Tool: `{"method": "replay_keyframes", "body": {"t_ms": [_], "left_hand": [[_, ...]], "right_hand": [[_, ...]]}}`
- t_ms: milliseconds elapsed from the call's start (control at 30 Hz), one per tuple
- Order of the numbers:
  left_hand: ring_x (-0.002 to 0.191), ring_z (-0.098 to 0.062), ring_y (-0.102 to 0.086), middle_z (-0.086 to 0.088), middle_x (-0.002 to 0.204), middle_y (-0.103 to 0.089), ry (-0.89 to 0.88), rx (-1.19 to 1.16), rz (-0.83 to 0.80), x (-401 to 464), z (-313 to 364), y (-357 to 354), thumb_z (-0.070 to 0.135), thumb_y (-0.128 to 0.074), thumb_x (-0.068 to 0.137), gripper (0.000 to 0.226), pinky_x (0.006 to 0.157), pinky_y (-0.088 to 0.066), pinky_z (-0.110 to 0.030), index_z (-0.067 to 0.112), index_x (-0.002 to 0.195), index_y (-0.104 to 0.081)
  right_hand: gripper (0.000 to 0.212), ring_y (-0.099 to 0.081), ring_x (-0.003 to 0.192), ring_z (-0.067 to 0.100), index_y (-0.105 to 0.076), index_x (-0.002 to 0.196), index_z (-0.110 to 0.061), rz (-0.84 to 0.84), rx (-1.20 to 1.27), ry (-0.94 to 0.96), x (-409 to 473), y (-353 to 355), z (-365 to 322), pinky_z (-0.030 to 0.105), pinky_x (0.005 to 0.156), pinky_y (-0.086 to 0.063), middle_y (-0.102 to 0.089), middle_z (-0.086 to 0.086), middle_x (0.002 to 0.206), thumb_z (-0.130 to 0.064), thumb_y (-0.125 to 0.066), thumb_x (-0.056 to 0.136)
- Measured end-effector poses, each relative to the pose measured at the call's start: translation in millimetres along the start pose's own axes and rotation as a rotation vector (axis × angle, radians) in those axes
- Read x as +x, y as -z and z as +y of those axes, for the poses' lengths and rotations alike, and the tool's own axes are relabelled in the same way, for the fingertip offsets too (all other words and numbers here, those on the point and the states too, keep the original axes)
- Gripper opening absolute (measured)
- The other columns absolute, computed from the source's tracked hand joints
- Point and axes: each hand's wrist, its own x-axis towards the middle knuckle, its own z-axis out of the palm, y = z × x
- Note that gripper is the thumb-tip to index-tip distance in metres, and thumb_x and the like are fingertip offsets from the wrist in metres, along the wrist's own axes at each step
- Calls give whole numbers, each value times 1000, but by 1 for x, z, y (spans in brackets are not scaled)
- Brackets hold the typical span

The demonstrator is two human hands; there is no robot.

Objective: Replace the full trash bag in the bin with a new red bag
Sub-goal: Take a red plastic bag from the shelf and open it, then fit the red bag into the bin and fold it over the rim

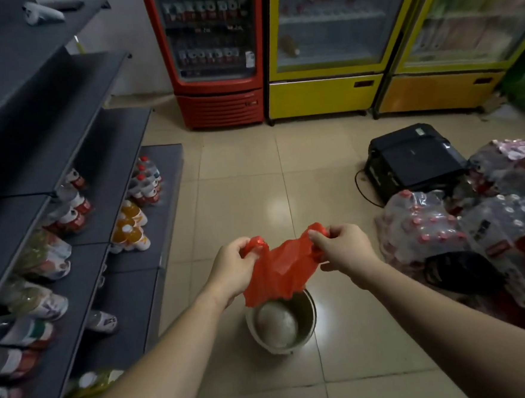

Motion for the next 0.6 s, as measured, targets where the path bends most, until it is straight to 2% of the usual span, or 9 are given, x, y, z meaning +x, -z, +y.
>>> {"method": "replay_keyframes", "body": {"t_ms": [167, 233, 333, 400, 500, 533, 600], "left_hand": [[71, -4, -65, 6, 81, -76, 2, 89, 16, 18, -80, -30, 9, -62, 95, 17, 61, -46, -7, 18, 87, -74], [72, -5, -66, 5, 83, -77, 9, 124, 5, 24, -111, -40, 10, -63, 96, 15, 63, -47, -11, 16, 89, -75], [75, -11, -68, 0, 84, -77, 27, 161, -28, 34, -157, -54, 12, -62, 96, 15, 70, -52, -24, 16, 89, -74], [78, -13, -68, 1, 83, -77, 31, 181, -48, 43, -187, -62, 10, -62, 95, 17, 75, -52, -28, 18, 87, -74], [78, -1, -67, 9, 80, -77, 19, 237, -102, 60, -231, -72, 3, -59, 91, 35, 71, -48, -14, 31, 79, -76], [82, 1, -67, 8, 84, -77, 20, 258, -120, 67, -245, -75, 1, -59, 90, 42, 74, -47, -13, 37, 77, -76], [95, -6, -66, 5, 95, -75, 12, 302, -138, 82, -272, -79, 1, -59, 89, 49, 88, -49, -22, 45, 74, -75]], "right_hand": [[28, -73, 67, 23, -71, 78, -13, -30, 44, -47, 27, -32, 83, 26, 48, -58, -73, 11, 80, -40, -71, 87], [29, -73, 69, 24, -72, 78, -10, -35, 57, -70, 39, -46, 117, 29, 50, -60, -73, 13, 80, -38, -72, 87], [28, -73, 67, 23, -71, 78, -9, -40, 68, -89, 56, -66, 164, 28, 49, -60, -73, 13, 80, -36, -72, 87], [29, -73, 65, 22, -71, 79, -8, -39, 66, -94, 69, -79, 192, 26, 48, -58, -74, 14, 80, -36, -72, 88], [30, -74, 67, 22, -71, 80, -7, -52, 56, -95, 90, -98, 230, 28, 50, -60, -74, 14, 80, -35, -71, 89], [30, -74, 67, 23, -71, 80, -6, -54, 53, -95, 98, -104, 242, 30, 51, -61, -74, 14, 79, -35, -71, 89], [30, -74, 65, 24, -71, 79, -5, -55, 44, -85, 114, -115, 265, 32, 53, -62, -75, 16, 78, -34, -71, 89]]}}
